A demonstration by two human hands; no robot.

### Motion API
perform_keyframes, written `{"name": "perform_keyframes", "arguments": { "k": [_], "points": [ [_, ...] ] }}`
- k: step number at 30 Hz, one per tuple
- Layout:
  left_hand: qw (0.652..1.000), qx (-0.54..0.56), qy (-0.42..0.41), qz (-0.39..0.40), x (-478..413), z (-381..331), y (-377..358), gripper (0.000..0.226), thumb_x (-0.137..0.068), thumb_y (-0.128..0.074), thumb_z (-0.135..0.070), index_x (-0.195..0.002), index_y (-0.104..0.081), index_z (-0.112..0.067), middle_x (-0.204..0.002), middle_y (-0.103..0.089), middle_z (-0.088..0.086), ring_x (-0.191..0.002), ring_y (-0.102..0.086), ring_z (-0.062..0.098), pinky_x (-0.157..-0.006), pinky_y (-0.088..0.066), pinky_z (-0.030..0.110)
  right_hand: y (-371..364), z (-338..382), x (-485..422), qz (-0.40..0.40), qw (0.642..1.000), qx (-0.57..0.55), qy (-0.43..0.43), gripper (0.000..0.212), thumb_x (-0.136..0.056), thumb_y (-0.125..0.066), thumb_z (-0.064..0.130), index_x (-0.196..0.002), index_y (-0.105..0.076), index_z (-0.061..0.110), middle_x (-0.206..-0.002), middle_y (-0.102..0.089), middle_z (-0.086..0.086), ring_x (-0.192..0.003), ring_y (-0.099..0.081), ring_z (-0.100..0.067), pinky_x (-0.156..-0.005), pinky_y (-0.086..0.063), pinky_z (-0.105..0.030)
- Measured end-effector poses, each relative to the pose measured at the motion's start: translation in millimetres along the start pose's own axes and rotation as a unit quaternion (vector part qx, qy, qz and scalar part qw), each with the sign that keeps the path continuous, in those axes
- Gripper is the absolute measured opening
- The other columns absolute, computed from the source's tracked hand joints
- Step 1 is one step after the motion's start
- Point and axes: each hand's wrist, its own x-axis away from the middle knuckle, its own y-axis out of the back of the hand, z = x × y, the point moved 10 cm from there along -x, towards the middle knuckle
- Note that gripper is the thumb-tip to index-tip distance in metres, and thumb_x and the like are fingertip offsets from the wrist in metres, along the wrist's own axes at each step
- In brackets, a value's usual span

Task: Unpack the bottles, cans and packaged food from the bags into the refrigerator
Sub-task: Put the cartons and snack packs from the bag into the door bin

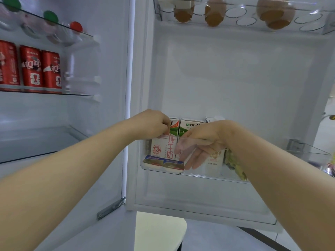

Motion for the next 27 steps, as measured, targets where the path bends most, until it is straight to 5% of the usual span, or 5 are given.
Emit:
{"name": "perform_keyframes", "arguments": {
  "k": [6,12,15,21,27],
  "points": [
    [1.000,0.001,0.001,-0.011,4.1,-0.9,1.7,0.018,-0.096,-0.040,-0.019,-0.087,-0.056,-0.019,-0.099,-0.061,0.000,-0.088,-0.057,0.017,-0.063,-0.046,0.019,6.4,6.5,1.9,-0.065,0.997,0.032,0.014,0.033,-0.095,-0.053,0.020,-0.126,-0.051,0.010,-0.119,-0.062,-0.012,-0.088,-0.068,-0.023,-0.072,-0.059,-0.030],
    [1.000,0.014,-0.014,-0.014,8.5,-4.0,4.3,0.012,-0.094,-0.046,-0.024,-0.095,-0.058,-0.021,-0.099,-0.062,-0.001,-0.094,-0.060,0.018,-0.073,-0.049,0.025,31.4,28.0,22.8,-0.243,0.963,0.075,0.091,0.011,-0.091,-0.058,0.026,-0.093,-0.063,0.016,-0.087,-0.070,-0.003,-0.076,-0.070,-0.018,-0.065,-0.058,-0.027],
    [0.998,0.028,-0.029,-0.042,14.7,-9.2,9.7,0.010,-0.095,-0.047,-0.025,-0.098,-0.056,-0.023,-0.098,-0.060,-0.004,-0.094,-0.059,0.016,-0.075,-0.048,0.025,37.0,43.3,46.5,-0.355,0.912,0.142,0.149,0.011,-0.088,-0.058,0.032,-0.087,-0.063,0.022,-0.078,-0.065,0.010,-0.071,-0.066,-0.007,-0.061,-0.051,-0.022],
    [0.974,0.037,-0.060,-0.217,50.5,-15.2,37.6,0.011,-0.093,-0.048,-0.026,-0.099,-0.056,-0.023,-0.092,-0.062,-0.006,-0.085,-0.058,0.015,-0.069,-0.050,0.028,21.3,52.6,106.8,-0.521,0.802,0.205,0.207,0.020,-0.089,-0.054,0.033,-0.106,-0.062,0.024,-0.099,-0.064,0.010,-0.093,-0.058,-0.012,-0.084,-0.050,-0.036],
    [0.923,0.028,-0.150,-0.353,112.6,-29.5,38.7,0.024,-0.085,-0.046,-0.031,-0.092,-0.064,-0.017,-0.081,-0.061,-0.008,-0.074,-0.056,0.015,-0.061,-0.049,0.031,-27.3,18.7,154.2,-0.616,0.718,0.176,0.273,0.026,-0.080,-0.057,0.032,-0.097,-0.067,0.015,-0.085,-0.065,0.008,-0.081,-0.060,-0.016,-0.068,-0.048,-0.031]
  ]
}}
